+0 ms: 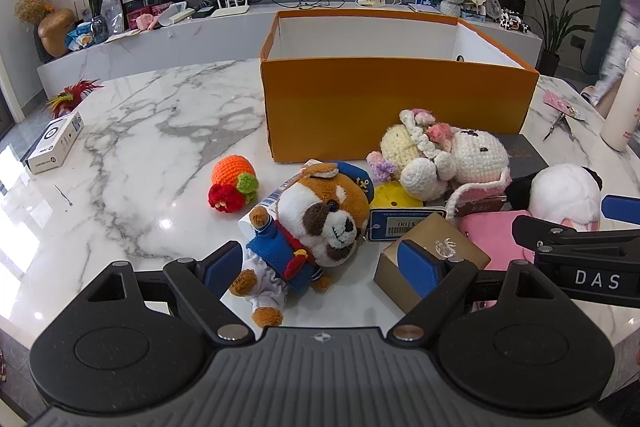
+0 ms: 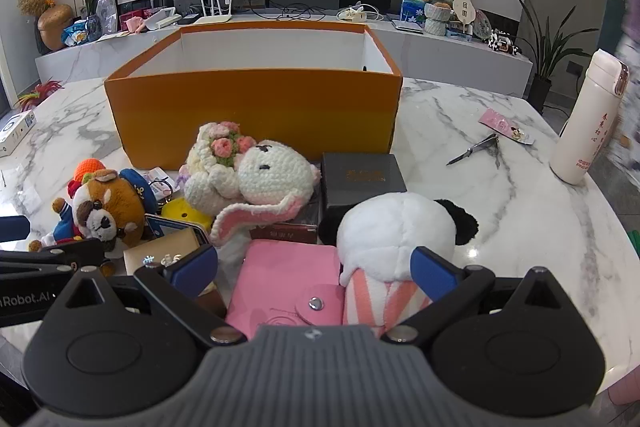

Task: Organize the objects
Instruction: 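Move the left tool toward the raccoon plush while the right tool approaches the panda plush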

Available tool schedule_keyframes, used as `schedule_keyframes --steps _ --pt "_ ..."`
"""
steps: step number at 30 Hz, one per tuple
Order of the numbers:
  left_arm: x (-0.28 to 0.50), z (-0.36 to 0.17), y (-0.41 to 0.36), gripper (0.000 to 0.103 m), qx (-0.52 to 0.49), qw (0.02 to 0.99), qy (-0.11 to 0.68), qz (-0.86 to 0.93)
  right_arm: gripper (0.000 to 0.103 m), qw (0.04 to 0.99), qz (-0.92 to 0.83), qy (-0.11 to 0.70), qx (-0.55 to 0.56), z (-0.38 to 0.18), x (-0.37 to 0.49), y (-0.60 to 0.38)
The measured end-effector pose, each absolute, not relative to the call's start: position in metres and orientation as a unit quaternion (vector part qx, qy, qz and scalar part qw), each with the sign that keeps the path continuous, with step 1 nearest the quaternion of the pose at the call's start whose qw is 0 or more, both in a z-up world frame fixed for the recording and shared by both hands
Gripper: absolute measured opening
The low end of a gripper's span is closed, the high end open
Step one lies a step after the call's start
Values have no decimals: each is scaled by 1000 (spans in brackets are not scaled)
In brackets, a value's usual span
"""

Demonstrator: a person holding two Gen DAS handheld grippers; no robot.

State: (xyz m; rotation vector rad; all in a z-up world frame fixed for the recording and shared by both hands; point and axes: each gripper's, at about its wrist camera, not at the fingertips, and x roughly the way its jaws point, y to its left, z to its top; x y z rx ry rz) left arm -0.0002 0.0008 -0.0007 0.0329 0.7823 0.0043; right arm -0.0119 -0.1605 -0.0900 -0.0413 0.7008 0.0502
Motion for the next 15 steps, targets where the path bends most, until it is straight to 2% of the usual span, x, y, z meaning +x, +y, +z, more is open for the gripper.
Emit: schedule_keyframes --steps 15 --pt "1 -2 1 100 14 923 385 0 102 939 25 343 -19 -90 -11 -159"
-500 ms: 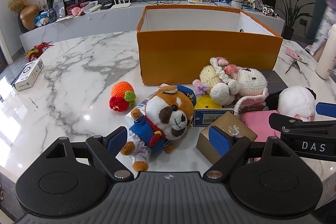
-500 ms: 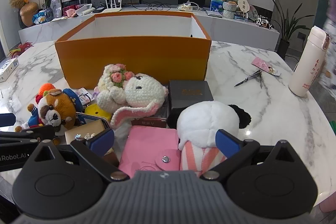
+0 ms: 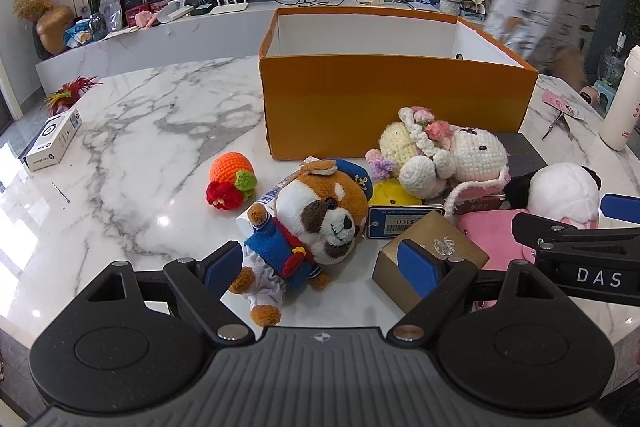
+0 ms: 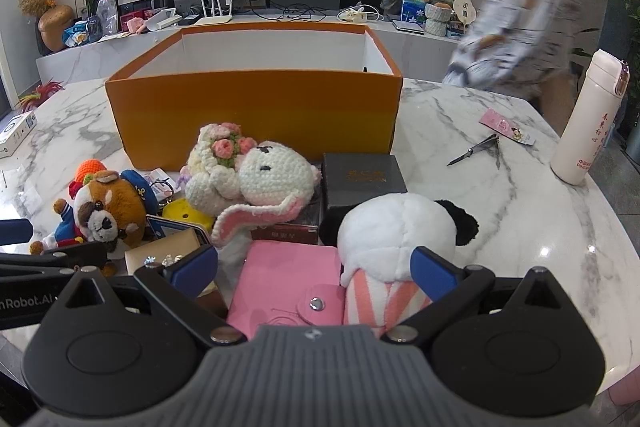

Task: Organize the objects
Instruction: 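Move the left tool toward the raccoon plush while the right tool approaches the panda plush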

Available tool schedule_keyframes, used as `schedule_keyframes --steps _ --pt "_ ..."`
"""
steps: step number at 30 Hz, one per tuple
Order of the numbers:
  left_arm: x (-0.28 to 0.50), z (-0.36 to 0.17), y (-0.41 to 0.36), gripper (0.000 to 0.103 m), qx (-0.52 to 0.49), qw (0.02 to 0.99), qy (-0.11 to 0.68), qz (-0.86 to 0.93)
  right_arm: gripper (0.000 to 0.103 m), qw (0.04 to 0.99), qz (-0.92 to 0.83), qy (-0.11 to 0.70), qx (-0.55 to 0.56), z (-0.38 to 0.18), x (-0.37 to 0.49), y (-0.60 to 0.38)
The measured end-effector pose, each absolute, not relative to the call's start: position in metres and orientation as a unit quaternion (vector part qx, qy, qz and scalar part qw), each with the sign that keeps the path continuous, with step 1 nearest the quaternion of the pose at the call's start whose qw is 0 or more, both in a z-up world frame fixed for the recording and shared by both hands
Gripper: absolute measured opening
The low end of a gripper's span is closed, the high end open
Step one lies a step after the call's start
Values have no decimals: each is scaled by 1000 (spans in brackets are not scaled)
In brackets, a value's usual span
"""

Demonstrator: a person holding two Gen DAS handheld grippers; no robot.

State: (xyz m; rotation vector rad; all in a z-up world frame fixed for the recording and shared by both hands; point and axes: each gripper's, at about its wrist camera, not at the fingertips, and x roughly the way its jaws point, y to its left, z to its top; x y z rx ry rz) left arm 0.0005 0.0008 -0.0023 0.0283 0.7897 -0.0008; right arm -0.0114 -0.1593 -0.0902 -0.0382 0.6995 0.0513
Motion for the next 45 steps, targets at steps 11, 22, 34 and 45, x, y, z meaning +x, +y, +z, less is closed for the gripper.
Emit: schedule_keyframes --steps 11,22,34,45 --pt "0 -3 1 100 14 923 385 -2 102 939 25 343 -19 -90 -12 -159" --pt "0 -7 1 100 19 912 411 -1 102 935 29 353 -19 -92 -12 -159" --pt "1 -10 -2 100 21 899 437 -9 102 931 28 364 -25 -95 -11 -157" --pt "2 -11 -1 100 17 896 444 -11 102 930 29 365 -25 -95 -10 -157"
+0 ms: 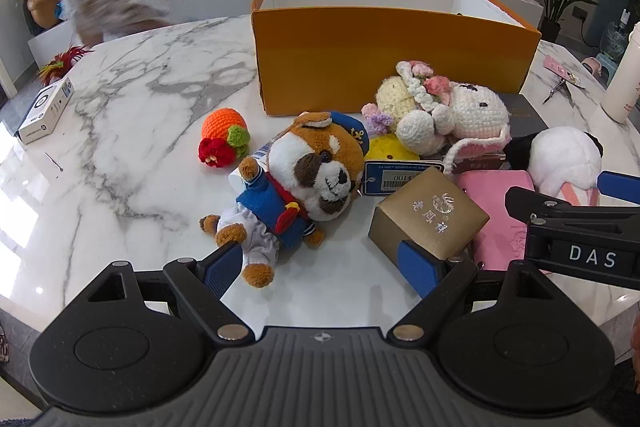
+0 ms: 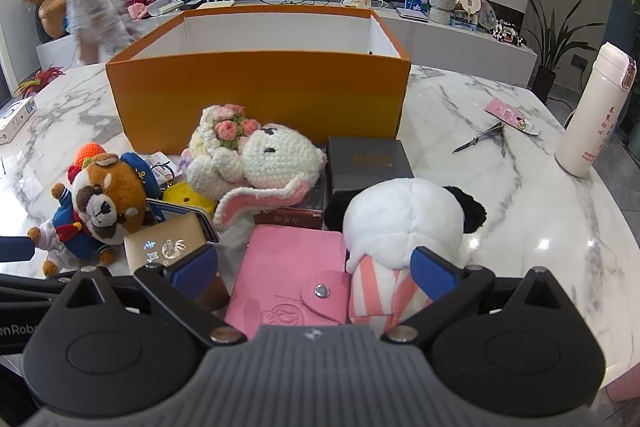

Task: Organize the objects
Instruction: 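Move the left tool toward the raccoon plush while the right tool approaches the panda plush, then grasp the raccoon plush with the left tool while the right tool grasps the panda plush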

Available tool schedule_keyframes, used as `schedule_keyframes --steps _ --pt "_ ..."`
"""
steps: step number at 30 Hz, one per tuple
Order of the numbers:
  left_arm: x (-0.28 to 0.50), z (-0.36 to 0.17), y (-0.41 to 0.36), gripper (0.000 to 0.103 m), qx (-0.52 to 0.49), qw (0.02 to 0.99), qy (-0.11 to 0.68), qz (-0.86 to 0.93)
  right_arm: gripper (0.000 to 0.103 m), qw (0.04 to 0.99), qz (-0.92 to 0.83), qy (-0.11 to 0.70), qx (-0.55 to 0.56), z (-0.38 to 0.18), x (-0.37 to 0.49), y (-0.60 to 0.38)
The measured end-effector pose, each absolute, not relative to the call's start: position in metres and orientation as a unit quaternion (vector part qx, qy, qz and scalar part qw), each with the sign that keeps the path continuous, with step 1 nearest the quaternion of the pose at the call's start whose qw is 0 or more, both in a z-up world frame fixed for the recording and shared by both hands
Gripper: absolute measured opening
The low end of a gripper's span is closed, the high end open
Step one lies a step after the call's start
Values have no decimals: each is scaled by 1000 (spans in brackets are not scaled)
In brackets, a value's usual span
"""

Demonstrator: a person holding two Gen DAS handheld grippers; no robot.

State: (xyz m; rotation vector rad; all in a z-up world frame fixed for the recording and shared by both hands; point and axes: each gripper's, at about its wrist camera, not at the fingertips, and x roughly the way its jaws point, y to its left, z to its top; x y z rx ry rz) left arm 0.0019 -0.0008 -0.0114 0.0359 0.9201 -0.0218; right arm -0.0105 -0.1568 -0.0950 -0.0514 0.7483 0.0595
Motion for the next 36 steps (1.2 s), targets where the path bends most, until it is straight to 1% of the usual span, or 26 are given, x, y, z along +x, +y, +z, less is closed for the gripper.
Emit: schedule_keyframes --steps 9,18,21,22,23,26,32,36 --pt "3 -12 3 100 21 893 450 -13 102 931 31 362 -27 -89 -17 -162" --pt "17 -14 26 100 -9 884 465 -48 102 932 24 362 -10 -85 -23 -187" --pt "31 -18 30 100 7 871 487 -71 102 930 22 366 -4 -87 -24 -194" --pt "35 -19 32 95 16 866 495 -73 102 930 21 367 -2 -88 -24 -197" --pt "37 -18 33 94 24 863 499 -75 102 930 19 367 -1 -88 -24 -199" --pt "36 -13 42 94 24 869 488 -85 102 929 14 369 8 -89 -23 -207" --pt "60 -16 34 94 36 859 498 -110 102 929 16 370 14 -90 -19 -213" --pt "69 -27 19 94 83 854 501 -112 102 926 18 376 18 -93 -17 -219"
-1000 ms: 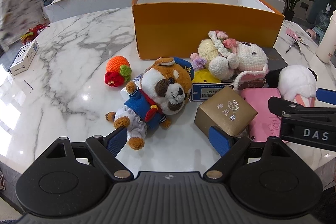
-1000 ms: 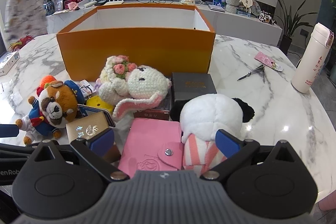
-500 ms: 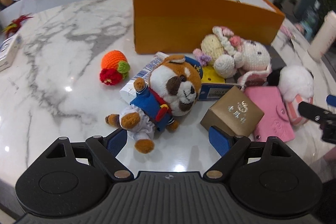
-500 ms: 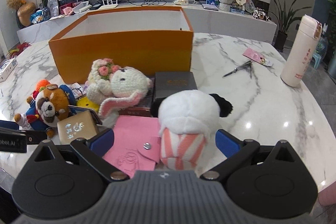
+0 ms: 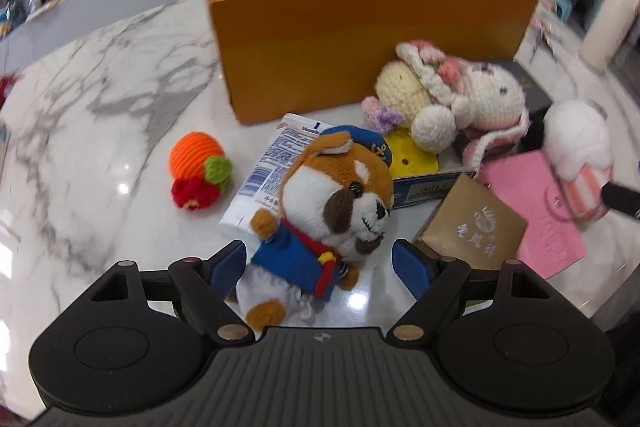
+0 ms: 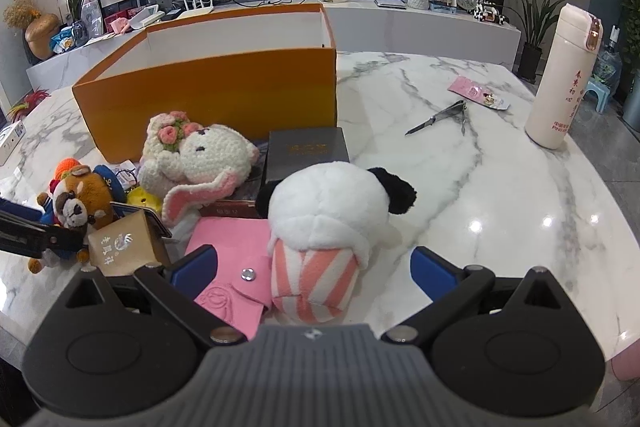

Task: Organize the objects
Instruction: 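Grasp the raccoon plush with the left tool while the right tool grasps the panda plush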

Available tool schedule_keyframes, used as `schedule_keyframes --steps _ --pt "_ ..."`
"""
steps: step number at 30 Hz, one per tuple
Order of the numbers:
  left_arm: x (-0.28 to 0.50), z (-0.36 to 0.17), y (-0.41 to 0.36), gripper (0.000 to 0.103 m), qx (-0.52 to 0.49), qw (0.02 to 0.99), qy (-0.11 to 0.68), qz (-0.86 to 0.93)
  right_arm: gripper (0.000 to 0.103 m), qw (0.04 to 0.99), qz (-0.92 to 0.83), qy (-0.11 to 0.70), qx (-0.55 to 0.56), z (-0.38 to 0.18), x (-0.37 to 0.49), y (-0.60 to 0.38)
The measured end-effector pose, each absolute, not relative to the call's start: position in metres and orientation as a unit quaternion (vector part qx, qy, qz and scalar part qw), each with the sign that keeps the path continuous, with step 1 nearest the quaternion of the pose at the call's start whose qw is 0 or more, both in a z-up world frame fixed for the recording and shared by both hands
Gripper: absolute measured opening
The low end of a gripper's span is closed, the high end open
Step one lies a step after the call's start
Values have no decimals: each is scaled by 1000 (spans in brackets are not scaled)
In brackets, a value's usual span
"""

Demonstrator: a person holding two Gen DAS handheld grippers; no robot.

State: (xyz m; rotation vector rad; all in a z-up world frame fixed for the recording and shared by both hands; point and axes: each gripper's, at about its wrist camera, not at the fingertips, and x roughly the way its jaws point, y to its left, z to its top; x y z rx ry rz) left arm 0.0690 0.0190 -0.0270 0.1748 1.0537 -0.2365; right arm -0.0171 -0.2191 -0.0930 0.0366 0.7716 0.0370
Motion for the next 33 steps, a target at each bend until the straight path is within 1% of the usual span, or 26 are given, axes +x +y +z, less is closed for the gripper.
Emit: schedule_keyframes --steps 4,7,14,18,20,22,25,26,27,28,33 --pt "74 -41 6 94 122 843 513 -109 102 924 9 382 26 -97 -13 -231" --pt "73 -47 1 94 131 837 520 -108 102 921 14 387 34 -102 -3 -238" --pt "76 -51 16 93 70 839 530 -104 102 914 13 405 36 -112 28 -233" --pt "73 -52 17 93 68 847 518 -103 102 902 6 426 68 -121 42 -233" --pt "72 -52 17 93 68 849 514 -102 100 900 9 426 86 -123 44 -234" --pt "72 -52 16 93 66 850 513 -100 92 900 5 427 88 -124 46 -234" --pt "70 -52 15 91 64 852 510 -97 86 896 3 435 90 -128 47 -234" --pt "69 -51 15 89 64 853 509 -97 83 894 8 437 96 -130 47 -234" --pt "67 -50 15 83 64 854 508 -97 77 893 12 439 103 -131 48 -236" --pt "66 -49 15 72 64 854 507 -96 75 893 13 437 107 -132 48 -236" --pt "63 -42 29 54 22 850 516 -103 70 896 22 431 100 -129 44 -234"
